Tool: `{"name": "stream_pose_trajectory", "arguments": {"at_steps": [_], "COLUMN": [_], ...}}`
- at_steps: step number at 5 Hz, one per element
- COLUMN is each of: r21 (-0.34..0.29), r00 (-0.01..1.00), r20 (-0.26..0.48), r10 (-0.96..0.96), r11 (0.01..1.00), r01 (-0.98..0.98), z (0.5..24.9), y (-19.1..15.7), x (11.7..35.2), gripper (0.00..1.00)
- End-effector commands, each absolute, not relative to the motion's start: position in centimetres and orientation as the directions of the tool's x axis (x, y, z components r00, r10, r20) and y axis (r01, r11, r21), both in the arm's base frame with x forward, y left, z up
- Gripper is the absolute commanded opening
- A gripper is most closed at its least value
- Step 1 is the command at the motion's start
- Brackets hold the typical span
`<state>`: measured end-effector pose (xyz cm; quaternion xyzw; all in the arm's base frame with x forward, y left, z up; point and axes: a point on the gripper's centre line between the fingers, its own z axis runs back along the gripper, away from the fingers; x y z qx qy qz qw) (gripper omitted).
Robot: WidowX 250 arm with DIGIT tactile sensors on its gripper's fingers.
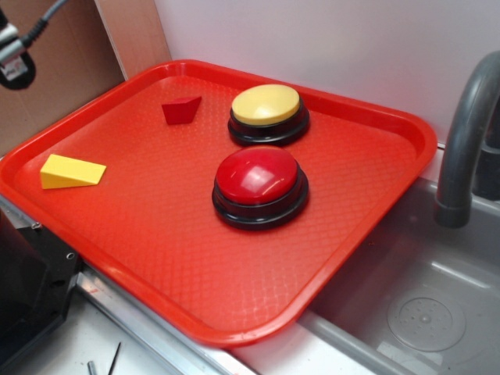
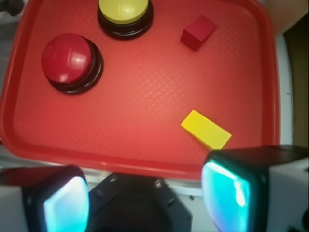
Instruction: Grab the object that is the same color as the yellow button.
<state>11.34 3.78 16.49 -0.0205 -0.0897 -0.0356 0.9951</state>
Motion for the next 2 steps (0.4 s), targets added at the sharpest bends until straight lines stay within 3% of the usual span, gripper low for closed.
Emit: {"name": "stream_pose_trajectory", "arguments": {"at_steps": [1, 2], "r21": [0.038, 0.077], "r00": [0.988, 0.992], "r20": [0.098, 0.022], "r10": [-0.116, -0.127], "r11": [0.993, 0.989], "r01": [0.113, 0.125], "z": [11.8, 9.2], "y": [9.3, 11.3], "x": [11.5, 11.9], "gripper": [1.0, 1.0]}}
